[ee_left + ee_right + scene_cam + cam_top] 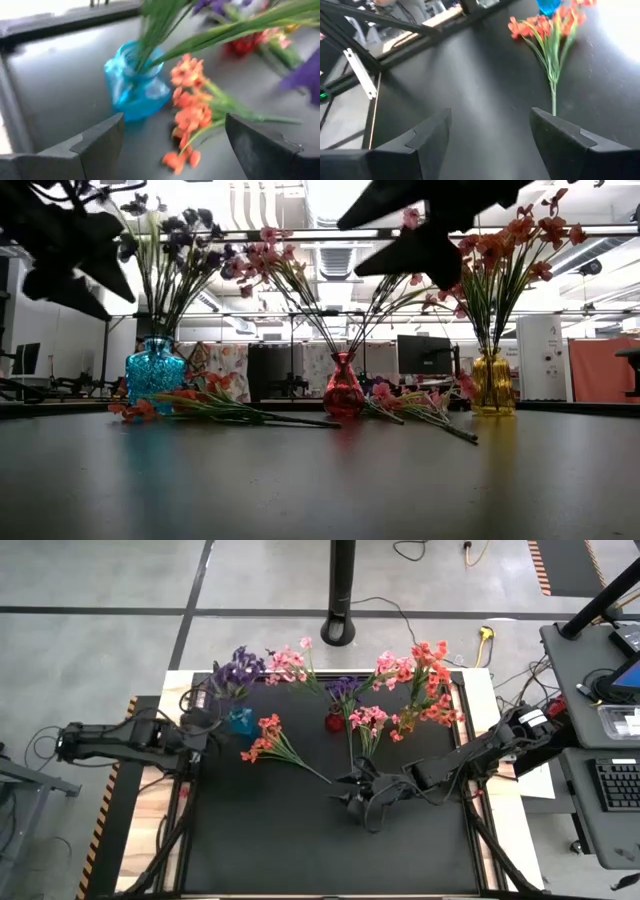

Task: Sort flowers into vase by color
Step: Put the bottom right purple flower into the blue vase, then put the pink flower into the red vase

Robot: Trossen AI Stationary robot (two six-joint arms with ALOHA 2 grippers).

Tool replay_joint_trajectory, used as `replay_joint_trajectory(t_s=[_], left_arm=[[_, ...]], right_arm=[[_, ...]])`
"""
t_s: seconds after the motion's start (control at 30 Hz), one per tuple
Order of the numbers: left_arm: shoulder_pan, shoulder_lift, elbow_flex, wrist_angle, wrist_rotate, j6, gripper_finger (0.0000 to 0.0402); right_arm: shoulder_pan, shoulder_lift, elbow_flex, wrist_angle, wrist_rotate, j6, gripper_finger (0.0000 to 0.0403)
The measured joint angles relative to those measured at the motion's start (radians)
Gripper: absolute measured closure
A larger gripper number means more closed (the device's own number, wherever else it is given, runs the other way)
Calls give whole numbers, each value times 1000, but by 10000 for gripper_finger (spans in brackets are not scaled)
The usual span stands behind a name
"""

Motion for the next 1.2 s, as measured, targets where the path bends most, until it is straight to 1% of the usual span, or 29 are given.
replay_joint_trajectory(t_s=[0.1, 0.2, 0.3, 0.4, 0.53, 0.63, 0.73, 0.8, 0.87, 1.0, 1.07, 1.13, 1.2], left_arm=[[0, 3, 51, -92, 64, -34, 75], [0, 2, 101, -102, 108, -7, 75], [0, 7, 169, -123, 137, 23, 75], [0, 19, 260, -188, 143, 35, 75], [0, 35, 382, -260, 146, 45, 75], [0, 43, 466, -307, 203, 36, 75], [0, 50, 528, -306, 247, 21, 75], [0, 60, 552, -301, 273, 13, 75], [0, 76, 563, -294, 312, 10, 75], [0, 115, 555, -264, 378, -1, 76], [-2, 134, 547, -263, 396, -2, 78], [-7, 151, 547, -282, 406, -19, 80], [-15, 159, 548, -355, 421, -59, 83]], right_arm=[[0, 0, 0, -35, 0, 26, 146], [0, -1, 0, -42, -2, 38, 147], [0, -2, 0, -51, -10, 54, 146], [0, -3, 0, -81, -38, 113, 145], [-5, -5, 0, -207, -75, 246, 149], [-11, -5, 0, -346, -78, 378, 149], [-27, -2, 0, -485, -56, 500, 149], [-43, 9, 0, -553, -7, 566, 151], [-61, 22, 0, -587, 15, 595, 152], [-104, 51, 0, -588, 52, 612, 151], [-134, 73, 0, -589, 56, 612, 153], [-168, 100, 0, -593, 55, 612, 154], [-200, 126, 0, -593, 54, 615, 154]])
